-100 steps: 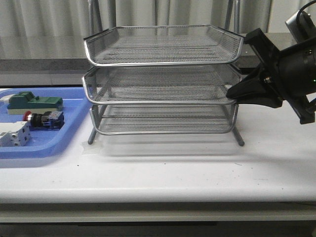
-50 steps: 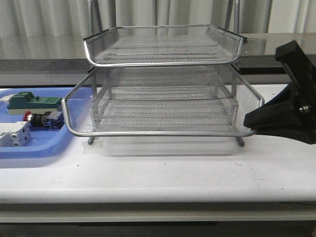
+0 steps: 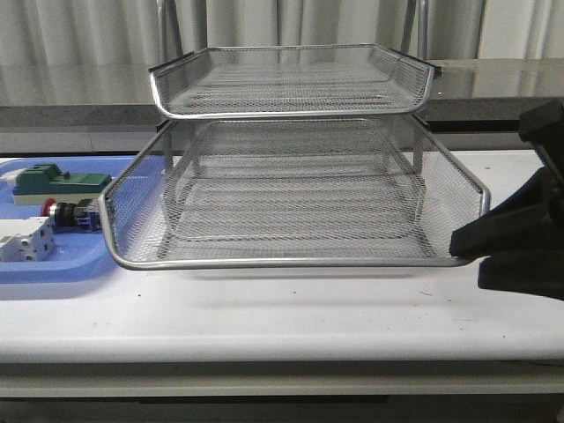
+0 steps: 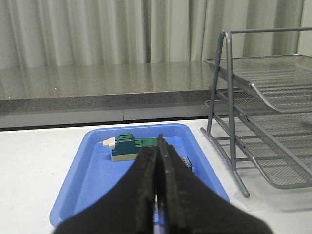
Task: Place button on rack with both arms
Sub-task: 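Pull the middle wire tray toward the robot with the right gripper, release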
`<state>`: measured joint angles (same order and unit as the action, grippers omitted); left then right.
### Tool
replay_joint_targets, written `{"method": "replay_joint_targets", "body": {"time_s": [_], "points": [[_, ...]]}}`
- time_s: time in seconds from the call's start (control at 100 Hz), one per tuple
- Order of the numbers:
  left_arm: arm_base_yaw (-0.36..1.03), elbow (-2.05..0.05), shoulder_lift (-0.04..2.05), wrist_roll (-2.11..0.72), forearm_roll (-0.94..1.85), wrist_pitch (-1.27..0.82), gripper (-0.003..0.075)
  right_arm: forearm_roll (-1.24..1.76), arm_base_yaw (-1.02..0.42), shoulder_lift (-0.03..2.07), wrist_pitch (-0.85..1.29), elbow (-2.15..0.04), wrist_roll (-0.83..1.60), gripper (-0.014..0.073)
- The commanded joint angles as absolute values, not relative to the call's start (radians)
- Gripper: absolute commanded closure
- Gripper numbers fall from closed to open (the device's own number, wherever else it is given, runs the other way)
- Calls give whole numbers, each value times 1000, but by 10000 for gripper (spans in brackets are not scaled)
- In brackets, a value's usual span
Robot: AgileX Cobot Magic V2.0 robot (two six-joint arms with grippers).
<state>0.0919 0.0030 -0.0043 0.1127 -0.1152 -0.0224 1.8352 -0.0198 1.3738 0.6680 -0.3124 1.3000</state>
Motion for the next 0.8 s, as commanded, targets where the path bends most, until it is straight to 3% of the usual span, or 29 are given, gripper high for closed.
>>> {"method": "replay_joint_targets", "body": {"time_s": [0.0, 0.23, 0.4, 0.79], "points": [[91, 45, -37, 122, -108, 62, 740, 1846, -18, 1359, 693, -321, 1303, 133], [91, 45, -37, 122, -108, 62, 740, 1798, -17, 1269, 687, -321, 1288, 120], [91, 45, -37, 122, -108, 62, 740, 1650, -16, 1118, 624, -322, 1145, 120], [91, 45, -37, 122, -108, 62, 740, 792, -15, 819, 680, -496, 475, 120]]}}
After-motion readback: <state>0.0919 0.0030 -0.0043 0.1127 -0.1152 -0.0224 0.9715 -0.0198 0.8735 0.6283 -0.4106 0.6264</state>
